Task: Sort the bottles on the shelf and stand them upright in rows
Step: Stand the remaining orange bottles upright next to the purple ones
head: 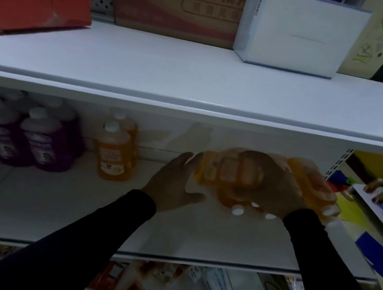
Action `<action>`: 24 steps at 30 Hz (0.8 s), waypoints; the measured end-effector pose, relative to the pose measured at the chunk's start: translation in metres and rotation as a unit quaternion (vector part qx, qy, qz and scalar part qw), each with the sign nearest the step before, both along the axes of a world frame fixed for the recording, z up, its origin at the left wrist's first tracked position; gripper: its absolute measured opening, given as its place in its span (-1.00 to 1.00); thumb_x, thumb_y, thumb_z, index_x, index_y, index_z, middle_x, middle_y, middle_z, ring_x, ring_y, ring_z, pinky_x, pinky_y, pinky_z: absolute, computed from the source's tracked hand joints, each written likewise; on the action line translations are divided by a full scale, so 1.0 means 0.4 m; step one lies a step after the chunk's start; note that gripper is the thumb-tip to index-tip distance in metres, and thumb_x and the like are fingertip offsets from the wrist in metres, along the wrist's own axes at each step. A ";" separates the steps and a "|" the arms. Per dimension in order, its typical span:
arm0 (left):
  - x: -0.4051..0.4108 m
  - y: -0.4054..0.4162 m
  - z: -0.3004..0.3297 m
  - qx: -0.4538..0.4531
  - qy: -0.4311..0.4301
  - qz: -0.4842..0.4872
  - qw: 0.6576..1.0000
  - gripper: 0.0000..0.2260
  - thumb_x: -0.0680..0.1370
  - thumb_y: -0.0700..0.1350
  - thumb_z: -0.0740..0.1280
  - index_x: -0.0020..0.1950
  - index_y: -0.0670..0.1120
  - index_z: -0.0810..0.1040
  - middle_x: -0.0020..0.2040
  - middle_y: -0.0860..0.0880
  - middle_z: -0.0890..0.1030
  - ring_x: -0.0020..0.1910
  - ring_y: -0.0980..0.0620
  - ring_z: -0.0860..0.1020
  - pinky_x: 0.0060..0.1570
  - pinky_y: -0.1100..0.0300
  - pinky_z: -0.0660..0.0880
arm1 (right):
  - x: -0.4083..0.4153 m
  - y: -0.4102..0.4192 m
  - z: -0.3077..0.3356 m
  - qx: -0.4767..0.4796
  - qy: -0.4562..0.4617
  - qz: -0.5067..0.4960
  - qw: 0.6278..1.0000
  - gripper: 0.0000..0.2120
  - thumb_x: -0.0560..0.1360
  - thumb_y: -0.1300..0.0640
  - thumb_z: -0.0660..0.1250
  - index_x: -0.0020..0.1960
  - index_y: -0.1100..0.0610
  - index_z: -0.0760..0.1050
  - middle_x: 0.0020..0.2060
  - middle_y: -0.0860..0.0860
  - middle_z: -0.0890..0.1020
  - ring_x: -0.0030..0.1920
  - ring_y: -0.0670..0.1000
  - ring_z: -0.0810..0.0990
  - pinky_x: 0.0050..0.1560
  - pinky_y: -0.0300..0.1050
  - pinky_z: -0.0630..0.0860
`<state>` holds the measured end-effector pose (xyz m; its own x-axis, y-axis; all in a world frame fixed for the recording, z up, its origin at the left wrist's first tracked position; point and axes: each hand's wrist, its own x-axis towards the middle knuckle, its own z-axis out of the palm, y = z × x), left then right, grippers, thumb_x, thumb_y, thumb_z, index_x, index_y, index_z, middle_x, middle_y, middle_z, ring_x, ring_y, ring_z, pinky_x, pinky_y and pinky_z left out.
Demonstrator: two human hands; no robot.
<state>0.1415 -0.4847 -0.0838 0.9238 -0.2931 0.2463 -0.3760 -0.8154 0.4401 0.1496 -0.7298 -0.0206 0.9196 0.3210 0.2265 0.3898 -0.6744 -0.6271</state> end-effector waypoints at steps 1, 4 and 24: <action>-0.004 0.001 0.002 -0.017 0.040 -0.014 0.999 -0.08 0.40 0.24 0.44 0.58 0.06 -0.03 0.57 -0.07 0.09 0.54 -0.01 0.05 0.45 0.09 0.12 | -0.002 0.024 0.005 -0.015 0.020 0.032 0.999 -0.32 0.26 -0.03 0.58 0.25 -0.28 0.32 0.16 -0.30 0.42 0.17 -0.28 0.39 0.16 -0.41 0.32; -0.018 0.038 -0.014 -0.135 0.168 -0.052 0.975 -0.28 0.30 0.09 0.56 0.39 0.13 0.31 0.32 0.02 0.47 0.31 -0.02 0.44 0.28 0.01 0.43 | -0.012 0.126 0.002 0.003 0.056 0.121 0.991 -0.35 0.30 0.10 0.57 0.28 -0.19 0.36 0.25 -0.15 0.43 0.26 -0.13 0.43 0.24 -0.13 0.44; -0.162 0.365 -0.190 0.058 0.084 0.138 0.985 -0.34 0.59 0.25 0.11 0.54 -0.14 0.13 0.52 -0.14 0.22 0.47 -0.10 0.19 0.43 0.08 0.14 | -0.075 0.432 -0.221 0.166 0.125 0.000 0.978 -0.07 0.27 -0.20 0.52 0.44 -0.38 0.01 0.28 -0.17 0.46 0.19 -0.15 0.55 0.10 -0.14 0.58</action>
<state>0.0767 -0.3388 -0.1597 0.9971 -0.0420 0.0632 -0.0627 -0.9252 0.3742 0.1195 -0.5572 -0.1090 0.9595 0.2683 0.0857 0.1958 -0.4166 -0.8878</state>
